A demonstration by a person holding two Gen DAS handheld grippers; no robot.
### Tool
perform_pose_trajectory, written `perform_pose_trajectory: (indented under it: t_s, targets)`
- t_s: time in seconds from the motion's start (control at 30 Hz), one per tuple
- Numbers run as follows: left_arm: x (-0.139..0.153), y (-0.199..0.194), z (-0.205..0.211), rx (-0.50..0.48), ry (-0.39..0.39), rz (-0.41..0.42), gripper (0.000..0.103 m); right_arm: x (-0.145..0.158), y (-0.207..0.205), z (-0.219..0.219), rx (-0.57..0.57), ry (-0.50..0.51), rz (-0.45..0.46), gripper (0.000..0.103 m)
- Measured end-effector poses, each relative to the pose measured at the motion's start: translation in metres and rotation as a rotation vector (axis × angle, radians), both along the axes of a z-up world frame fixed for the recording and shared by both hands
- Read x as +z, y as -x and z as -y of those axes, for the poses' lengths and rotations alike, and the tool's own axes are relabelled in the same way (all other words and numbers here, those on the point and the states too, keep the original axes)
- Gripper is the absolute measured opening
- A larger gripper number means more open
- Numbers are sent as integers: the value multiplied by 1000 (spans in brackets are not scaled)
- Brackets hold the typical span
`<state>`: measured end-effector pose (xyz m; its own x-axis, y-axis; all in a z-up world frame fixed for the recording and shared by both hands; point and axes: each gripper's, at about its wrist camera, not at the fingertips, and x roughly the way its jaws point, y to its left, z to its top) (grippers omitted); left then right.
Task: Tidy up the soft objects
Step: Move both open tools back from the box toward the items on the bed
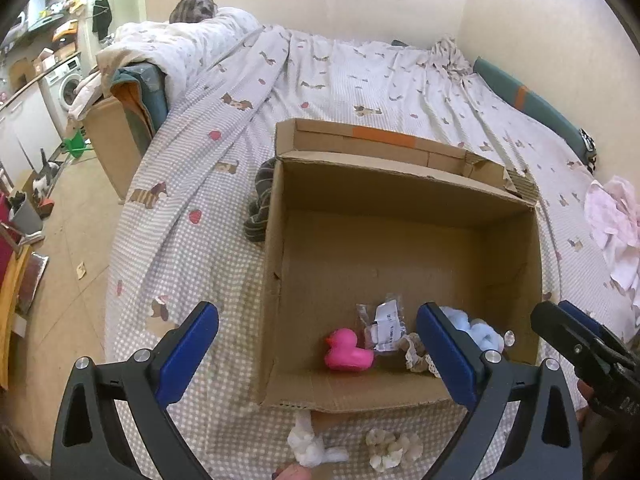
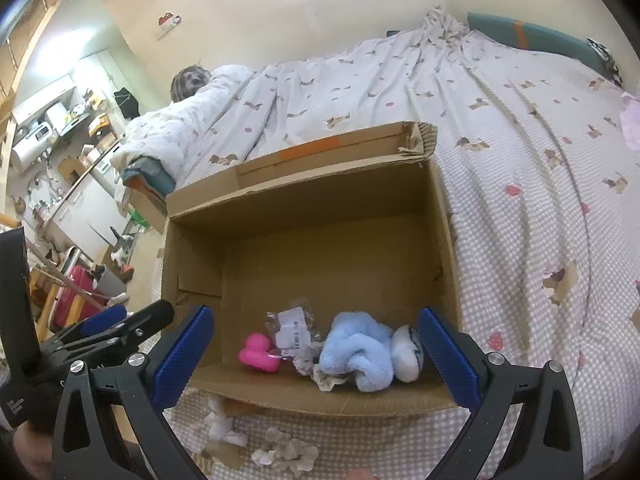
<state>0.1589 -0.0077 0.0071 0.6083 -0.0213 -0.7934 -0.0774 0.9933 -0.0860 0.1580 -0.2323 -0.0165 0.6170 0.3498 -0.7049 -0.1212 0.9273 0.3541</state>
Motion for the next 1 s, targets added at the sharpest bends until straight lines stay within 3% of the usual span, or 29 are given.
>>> perform_pose_trajectory:
  t_s: [0.57, 1.0]
  targets:
    - [5, 45, -16, 38, -15, -19, 102, 2, 31, 1, 20, 43, -5, 103]
    - [-15, 70, -15, 45, -13, -122, 102, -6, 57, -1, 26, 48, -44, 103]
